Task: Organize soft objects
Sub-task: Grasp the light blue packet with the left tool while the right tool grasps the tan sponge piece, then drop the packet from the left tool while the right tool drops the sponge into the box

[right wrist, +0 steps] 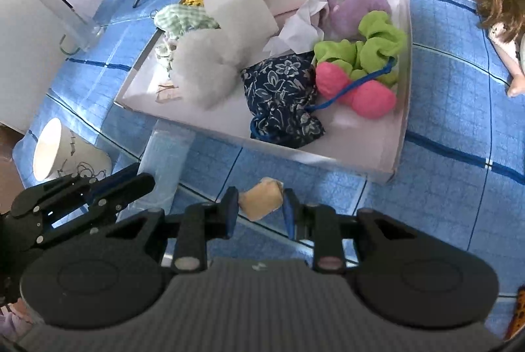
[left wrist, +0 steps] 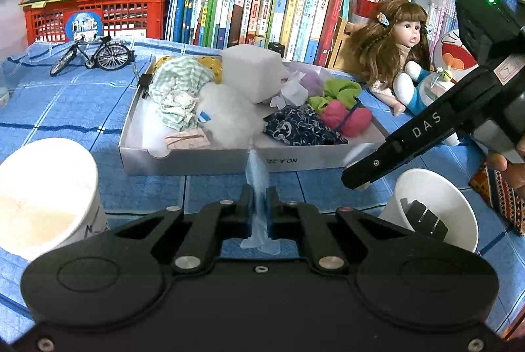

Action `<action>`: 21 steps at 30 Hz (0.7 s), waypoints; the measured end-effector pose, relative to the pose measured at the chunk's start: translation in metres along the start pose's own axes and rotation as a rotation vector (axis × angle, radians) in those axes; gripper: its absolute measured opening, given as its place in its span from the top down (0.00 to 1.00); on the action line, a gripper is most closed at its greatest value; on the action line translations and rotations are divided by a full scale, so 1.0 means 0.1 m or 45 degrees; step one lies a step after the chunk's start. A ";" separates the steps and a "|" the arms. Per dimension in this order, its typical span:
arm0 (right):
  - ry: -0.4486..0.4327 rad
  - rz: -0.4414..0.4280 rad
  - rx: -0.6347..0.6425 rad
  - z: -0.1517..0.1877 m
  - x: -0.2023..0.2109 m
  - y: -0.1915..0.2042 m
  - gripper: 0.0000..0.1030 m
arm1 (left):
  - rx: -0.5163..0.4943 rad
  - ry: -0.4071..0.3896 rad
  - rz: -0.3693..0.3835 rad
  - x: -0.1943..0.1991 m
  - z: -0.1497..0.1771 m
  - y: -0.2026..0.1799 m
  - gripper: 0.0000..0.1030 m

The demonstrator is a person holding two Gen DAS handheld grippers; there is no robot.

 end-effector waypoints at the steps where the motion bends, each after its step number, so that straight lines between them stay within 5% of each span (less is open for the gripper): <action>1: -0.007 -0.005 -0.005 0.00 0.00 0.00 0.68 | 0.000 -0.005 0.001 0.01 0.00 0.00 0.93; 21: -0.100 -0.050 0.024 -0.01 0.26 0.07 0.68 | 0.042 -0.076 -0.045 0.16 -0.21 0.07 0.93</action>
Point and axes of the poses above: each gripper's, at about its wrist camera, not at the fingertips, and x roughly against the way its jaws point, y to its left, z to its underside, the point moved 8 cm from there along -x, roughly the way its jaws point, and after that the axes turned 6 degrees about -z, right-handed, at the moved point
